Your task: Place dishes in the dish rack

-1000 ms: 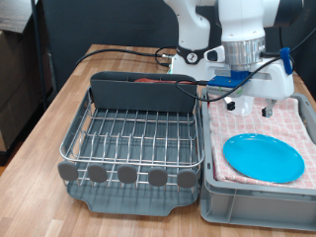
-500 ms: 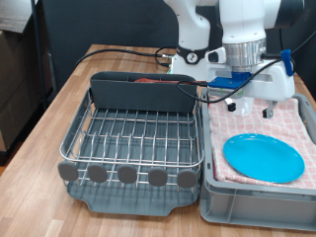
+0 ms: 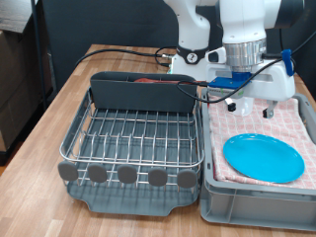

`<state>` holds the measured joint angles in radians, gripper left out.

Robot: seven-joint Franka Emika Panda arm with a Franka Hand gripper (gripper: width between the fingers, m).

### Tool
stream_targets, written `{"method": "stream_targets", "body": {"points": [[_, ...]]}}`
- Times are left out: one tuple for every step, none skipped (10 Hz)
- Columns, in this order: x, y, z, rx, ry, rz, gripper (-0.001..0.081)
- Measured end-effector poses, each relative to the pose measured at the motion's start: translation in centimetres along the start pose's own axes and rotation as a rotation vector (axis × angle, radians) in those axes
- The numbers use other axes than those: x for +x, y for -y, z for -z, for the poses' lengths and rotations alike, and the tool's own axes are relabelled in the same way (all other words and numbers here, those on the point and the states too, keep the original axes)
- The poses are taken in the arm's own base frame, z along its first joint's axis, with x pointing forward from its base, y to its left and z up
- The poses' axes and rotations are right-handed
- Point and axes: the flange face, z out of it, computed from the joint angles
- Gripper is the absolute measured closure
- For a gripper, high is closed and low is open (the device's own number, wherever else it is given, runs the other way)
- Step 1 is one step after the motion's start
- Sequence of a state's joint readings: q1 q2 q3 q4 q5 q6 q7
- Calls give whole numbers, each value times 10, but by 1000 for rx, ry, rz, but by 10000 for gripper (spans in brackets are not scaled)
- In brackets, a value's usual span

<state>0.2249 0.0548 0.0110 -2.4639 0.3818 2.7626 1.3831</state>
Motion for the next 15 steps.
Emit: {"method": "stream_targets", "body": {"points": [[1, 0, 0, 5, 7, 7, 3], [2, 0, -1, 16, 17, 20, 3], [4, 0, -4, 26, 22, 30, 3], [5, 0, -7, 30, 23, 36, 3], [6, -1, -10, 32, 25, 39, 3], [7, -2, -14, 35, 28, 40, 3], [7, -3, -19, 32, 32, 41, 3], [7, -4, -23, 34, 36, 40, 3], [7, -5, -28, 33, 43, 41, 3], [8, -5, -33, 32, 48, 43, 3], [8, -5, -37, 34, 49, 43, 3], [8, -6, -42, 29, 50, 42, 3], [9, -6, -46, 26, 53, 40, 3], [8, -6, -50, 28, 56, 39, 3], [7, -6, -53, 28, 57, 37, 3]]}}
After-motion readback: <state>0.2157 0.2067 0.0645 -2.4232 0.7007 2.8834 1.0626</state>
